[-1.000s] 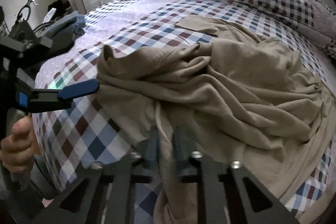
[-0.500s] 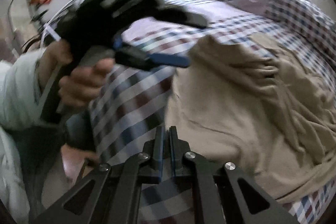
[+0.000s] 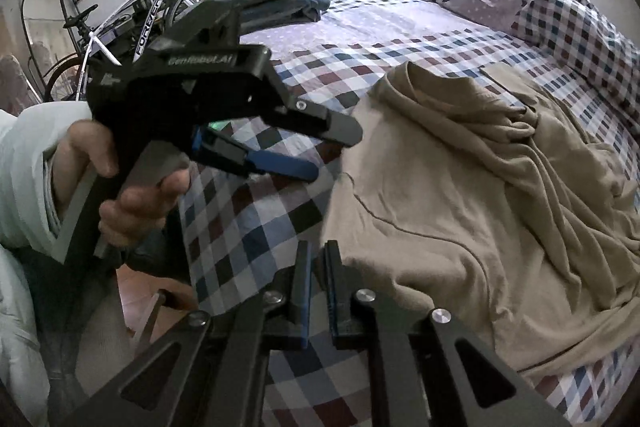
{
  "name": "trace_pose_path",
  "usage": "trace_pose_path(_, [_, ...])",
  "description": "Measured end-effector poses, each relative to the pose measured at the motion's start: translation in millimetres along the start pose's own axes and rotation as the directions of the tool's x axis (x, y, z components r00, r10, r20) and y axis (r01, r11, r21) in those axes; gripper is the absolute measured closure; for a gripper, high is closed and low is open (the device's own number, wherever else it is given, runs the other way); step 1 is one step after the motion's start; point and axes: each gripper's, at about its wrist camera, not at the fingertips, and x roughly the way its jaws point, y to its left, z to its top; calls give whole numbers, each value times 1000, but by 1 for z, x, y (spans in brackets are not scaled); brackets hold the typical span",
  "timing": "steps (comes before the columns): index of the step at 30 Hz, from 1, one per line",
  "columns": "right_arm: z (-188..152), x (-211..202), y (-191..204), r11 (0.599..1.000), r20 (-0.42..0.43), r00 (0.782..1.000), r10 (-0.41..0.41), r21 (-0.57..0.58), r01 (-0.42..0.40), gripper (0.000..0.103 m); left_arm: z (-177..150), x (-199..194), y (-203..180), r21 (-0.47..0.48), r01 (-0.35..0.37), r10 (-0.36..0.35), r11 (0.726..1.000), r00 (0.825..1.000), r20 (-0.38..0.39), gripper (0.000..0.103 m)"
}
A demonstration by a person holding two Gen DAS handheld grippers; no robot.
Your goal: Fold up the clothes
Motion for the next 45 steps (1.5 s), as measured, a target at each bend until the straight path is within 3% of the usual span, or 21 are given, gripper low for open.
trace_pose_path(9, [-1, 0, 1, 1000, 6, 1000, -3, 4, 3, 96, -11, 18, -8, -4, 31, -31, 1000, 999, -30, 22])
trace_pose_path(17, [-1, 0, 2, 1000, 3, 1000, -3, 4, 3, 96, -5, 22, -4, -28, -2, 2, 1000, 1000, -27, 55])
trace_pose_path(19, [-2, 0, 3, 1000, 2, 1000, -4, 4, 4, 96, -6, 23, -4, -26, -11, 10, 1000, 1000, -27, 57])
trace_pose_path(26, [-3, 0, 4, 1000, -1, 1000, -5, 4, 5, 96, -6, 27, -2, -21, -40, 39, 999, 999, -31, 88])
trace_pose_path(32, [-2, -3, 2, 1000, 6, 1000, -18, 11, 18, 95, -7, 23, -5, 8, -49, 49, 999, 999, 1, 93])
trace_pose_path(34, [-1, -7, -3, 999, 17, 999, -29, 24, 29, 83, -7, 19, -5, 15, -53, 53, 998, 999, 15, 94])
trace_pose_path(36, [-1, -15, -11, 998, 38, 998, -47, 53, 45, 58, -5, 15, -6, 24, -56, 55, 998, 998, 32, 94])
trace_pose_path(37, [-1, -18, -16, 996, 49, 997, -57, 68, 54, 55, -4, 13, -5, 28, -57, 56, 998, 998, 38, 94])
trace_pose_path(41, [3, -30, -41, 974, 81, 980, -180, 155, 166, 54, 0, 5, -5, 43, -53, 51, 998, 998, 46, 95])
trace_pose_path(43, [7, -31, -57, 943, 87, 957, -278, 216, 254, 54, 1, 2, -4, 47, -49, 46, 998, 998, 47, 95])
trace_pose_path(45, [12, -28, -73, 895, 72, 920, -386, 272, 354, 53, 2, 0, -3, 50, -44, 41, 998, 998, 43, 95])
